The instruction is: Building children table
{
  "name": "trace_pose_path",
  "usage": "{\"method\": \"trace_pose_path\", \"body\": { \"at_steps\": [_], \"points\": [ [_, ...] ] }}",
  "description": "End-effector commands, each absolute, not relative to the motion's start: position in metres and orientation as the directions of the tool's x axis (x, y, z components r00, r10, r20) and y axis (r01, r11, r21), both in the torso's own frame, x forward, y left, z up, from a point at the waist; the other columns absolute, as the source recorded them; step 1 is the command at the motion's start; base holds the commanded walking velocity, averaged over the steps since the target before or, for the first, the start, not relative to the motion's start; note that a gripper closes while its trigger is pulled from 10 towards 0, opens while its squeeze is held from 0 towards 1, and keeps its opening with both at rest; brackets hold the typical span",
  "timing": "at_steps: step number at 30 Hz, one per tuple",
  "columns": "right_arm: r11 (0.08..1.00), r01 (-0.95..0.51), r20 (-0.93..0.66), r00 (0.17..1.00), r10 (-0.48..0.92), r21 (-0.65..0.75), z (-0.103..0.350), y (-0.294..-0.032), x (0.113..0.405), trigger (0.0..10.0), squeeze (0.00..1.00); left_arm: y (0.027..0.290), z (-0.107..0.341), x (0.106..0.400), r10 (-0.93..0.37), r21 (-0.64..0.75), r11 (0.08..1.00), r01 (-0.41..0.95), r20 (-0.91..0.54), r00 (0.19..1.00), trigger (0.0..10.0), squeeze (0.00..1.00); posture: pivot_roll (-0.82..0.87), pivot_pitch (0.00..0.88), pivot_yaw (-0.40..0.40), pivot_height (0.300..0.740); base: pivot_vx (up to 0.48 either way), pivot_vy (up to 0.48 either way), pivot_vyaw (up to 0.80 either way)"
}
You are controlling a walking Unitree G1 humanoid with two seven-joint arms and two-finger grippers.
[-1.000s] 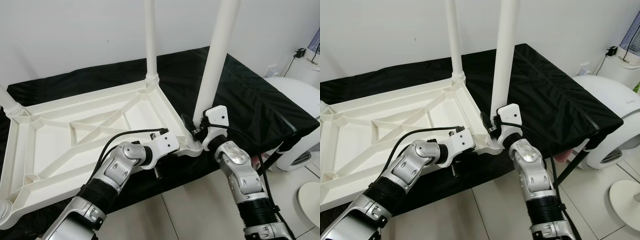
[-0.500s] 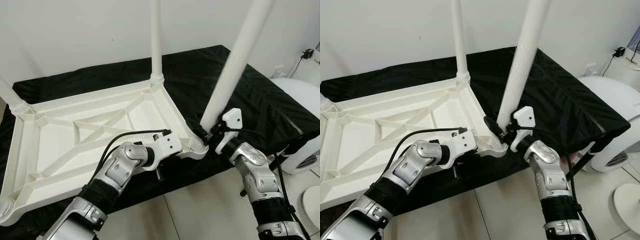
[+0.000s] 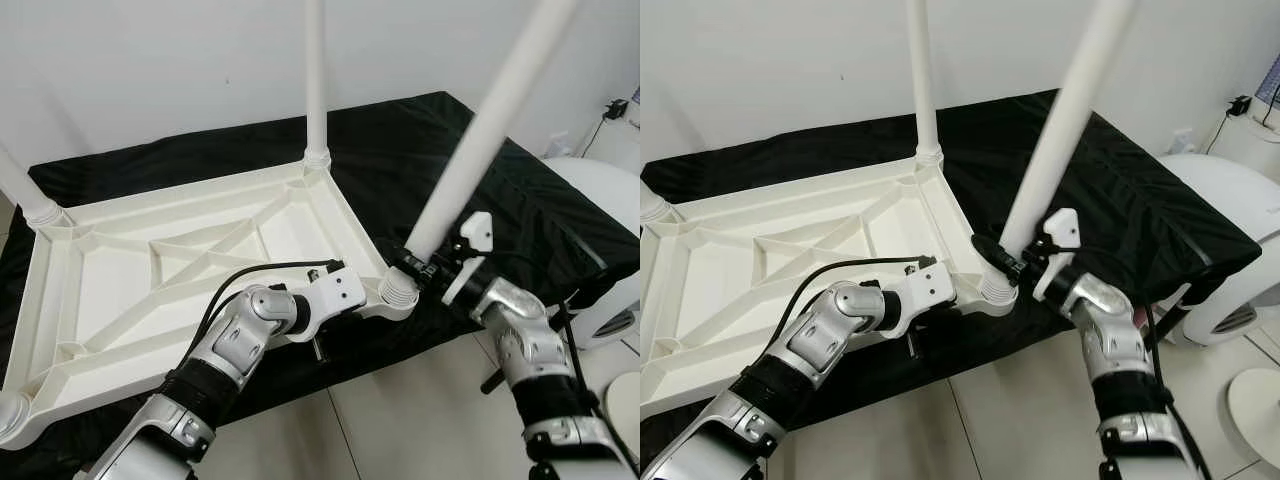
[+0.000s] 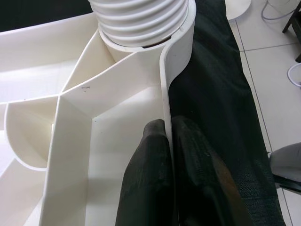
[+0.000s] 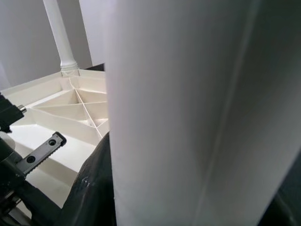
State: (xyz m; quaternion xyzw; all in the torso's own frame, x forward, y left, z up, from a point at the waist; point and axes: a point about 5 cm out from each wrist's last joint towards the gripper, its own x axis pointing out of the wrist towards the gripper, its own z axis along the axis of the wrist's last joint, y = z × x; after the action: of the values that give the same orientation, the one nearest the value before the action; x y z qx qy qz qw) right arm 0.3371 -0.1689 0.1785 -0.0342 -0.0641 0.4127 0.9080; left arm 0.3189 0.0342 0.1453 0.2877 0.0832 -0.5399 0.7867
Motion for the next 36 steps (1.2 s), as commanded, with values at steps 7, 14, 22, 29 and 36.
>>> {"method": "trace_pose_path", "body": {
  "at_steps": [7,14,22,29,36],
  "points": [
    [0.609,-0.782,-0.21,0.622,0.754,-0.128,0.143,-0.176,0.339,10.0,0.0,0.041,0.143,0.321,-0.788,0.372,0.297,0.879,-0.425,0.446,10.0,0.0,-0.1,0.105,0.056,0.74,0.0,0.0,0.0],
    [0.586,-0.796,-0.255,0.605,0.754,-0.153,0.144,-0.182,0.341,10.0,0.0,0.041,0.144,0.322,-0.787,0.373,0.3,0.878,-0.424,0.449,10.0,0.0,-0.1,0.107,0.056,0.74,0.0,0.0,0.0],
    [0.587,-0.798,-0.293,0.598,0.746,-0.135,0.132,-0.185,0.338,10.0,0.0,0.041,0.144,0.322,-0.788,0.375,0.301,0.877,-0.421,0.45,10.0,0.0,-0.1,0.109,0.057,0.74,0.0,0.0,0.0],
    [0.612,-0.78,-0.304,0.619,0.724,-0.133,0.128,-0.19,0.338,10.0,0.0,0.042,0.145,0.322,-0.787,0.375,0.301,0.877,-0.421,0.451,10.0,0.0,-0.09,0.109,0.06,0.74,0.0,0.0,0.0],
    [0.689,-0.711,-0.259,0.698,0.667,-0.14,0.125,-0.189,0.34,10.0,0.0,0.041,0.145,0.322,-0.789,0.377,0.301,0.876,-0.418,0.451,10.0,0.0,-0.1,0.111,0.055,0.74,0.0,0.0,0.0]
  ]
}}
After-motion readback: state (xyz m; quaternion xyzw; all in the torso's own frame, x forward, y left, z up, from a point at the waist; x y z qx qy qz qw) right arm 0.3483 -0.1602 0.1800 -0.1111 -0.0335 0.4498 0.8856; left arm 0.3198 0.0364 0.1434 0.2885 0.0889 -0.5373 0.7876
